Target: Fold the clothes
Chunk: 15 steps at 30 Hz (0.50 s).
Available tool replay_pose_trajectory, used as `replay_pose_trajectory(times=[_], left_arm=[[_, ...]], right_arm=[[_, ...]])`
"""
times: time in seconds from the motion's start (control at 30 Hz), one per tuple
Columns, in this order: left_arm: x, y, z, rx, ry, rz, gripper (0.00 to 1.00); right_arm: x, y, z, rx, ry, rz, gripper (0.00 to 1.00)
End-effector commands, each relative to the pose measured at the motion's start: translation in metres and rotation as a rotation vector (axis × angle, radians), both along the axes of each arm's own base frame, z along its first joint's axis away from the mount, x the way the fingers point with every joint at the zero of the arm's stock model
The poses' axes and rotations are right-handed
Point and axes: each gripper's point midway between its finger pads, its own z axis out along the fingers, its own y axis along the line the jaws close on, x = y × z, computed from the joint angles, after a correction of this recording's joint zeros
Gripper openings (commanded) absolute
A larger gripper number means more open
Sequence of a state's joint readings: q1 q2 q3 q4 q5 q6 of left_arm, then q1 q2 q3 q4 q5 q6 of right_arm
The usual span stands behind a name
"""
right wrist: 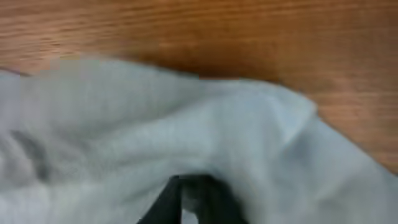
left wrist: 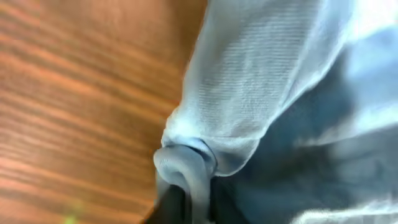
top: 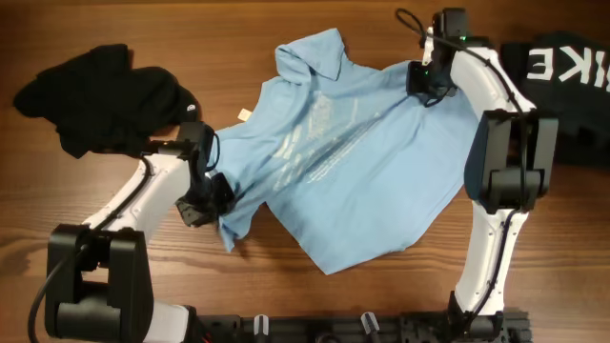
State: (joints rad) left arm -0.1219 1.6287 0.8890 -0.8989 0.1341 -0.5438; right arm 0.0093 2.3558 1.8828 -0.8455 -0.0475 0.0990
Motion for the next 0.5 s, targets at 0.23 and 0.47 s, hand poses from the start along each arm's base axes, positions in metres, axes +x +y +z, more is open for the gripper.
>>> replay_pose_trajectory(times=[0.23,0.47], left_arm=[[0.081,0.075,0.044,0.135,-0.258,0.084,0.66],[0.124,0.094,0.091,0.133,-0.41,0.077,0.76]], right_arm=[[-0.02,0.039,0.151,0.207,0.016,0.074,0.72],[-0.078,0.093,0.196,0.272,0.1,0.143,0.59]])
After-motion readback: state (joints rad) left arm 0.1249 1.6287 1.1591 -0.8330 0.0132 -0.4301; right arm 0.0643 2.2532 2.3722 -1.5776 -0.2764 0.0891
